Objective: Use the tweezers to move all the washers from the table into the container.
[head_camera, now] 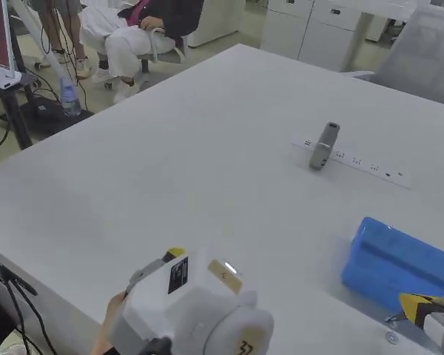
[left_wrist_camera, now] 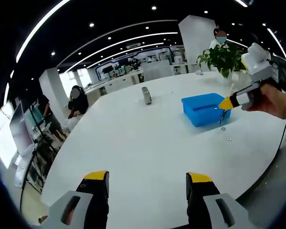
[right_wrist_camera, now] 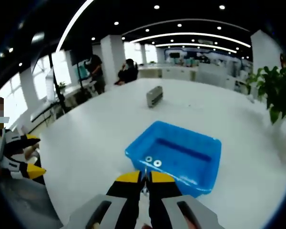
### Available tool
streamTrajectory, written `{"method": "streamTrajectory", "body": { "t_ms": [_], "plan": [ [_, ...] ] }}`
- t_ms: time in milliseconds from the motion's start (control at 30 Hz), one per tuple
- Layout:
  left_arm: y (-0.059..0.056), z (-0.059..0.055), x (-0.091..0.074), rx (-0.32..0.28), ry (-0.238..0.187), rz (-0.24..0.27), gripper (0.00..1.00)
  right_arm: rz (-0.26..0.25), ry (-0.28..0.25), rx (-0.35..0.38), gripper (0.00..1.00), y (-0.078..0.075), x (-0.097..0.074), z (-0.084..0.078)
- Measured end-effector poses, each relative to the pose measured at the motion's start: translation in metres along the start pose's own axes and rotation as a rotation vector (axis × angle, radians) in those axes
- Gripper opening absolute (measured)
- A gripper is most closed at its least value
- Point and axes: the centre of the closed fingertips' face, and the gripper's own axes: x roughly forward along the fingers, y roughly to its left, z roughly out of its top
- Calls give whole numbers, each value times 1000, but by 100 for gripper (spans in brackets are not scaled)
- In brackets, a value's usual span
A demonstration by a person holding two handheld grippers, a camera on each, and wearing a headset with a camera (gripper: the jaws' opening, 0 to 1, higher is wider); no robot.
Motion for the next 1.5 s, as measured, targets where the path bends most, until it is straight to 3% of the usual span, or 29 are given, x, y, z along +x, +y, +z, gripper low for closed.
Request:
{"method": "streamTrajectory", "body": {
  "t_ms": [233,333,500,667,867,1100,1333,1500],
  "plan": [
    [0,2,0,-7,-13,1,66,38,-72,38,2,8,-13,32],
    [0,1,0,-6,-9,0,67,26,-135,41,2,2,-15,57],
    [-1,2,0,-8,-13,-9,68,-3,-149,31,2,-13,1,72],
    [-1,3,0,-16,-18,-15,68,-46,-100,12,2,-24,20,61],
    [-9,5,0,-18,-21,-54,72,-64,-6,-21,2,-43,47,34],
    [-15,7,-1,-27,-33,-84,75,-72,21,-49,3,-45,52,22],
    [-23,17,-6,-33,-82,-132,82,-67,31,-59,3,-46,55,17],
    [-31,16,-7,-3,-76,-163,87,-54,49,-59,3,-43,56,14]
  ]
}}
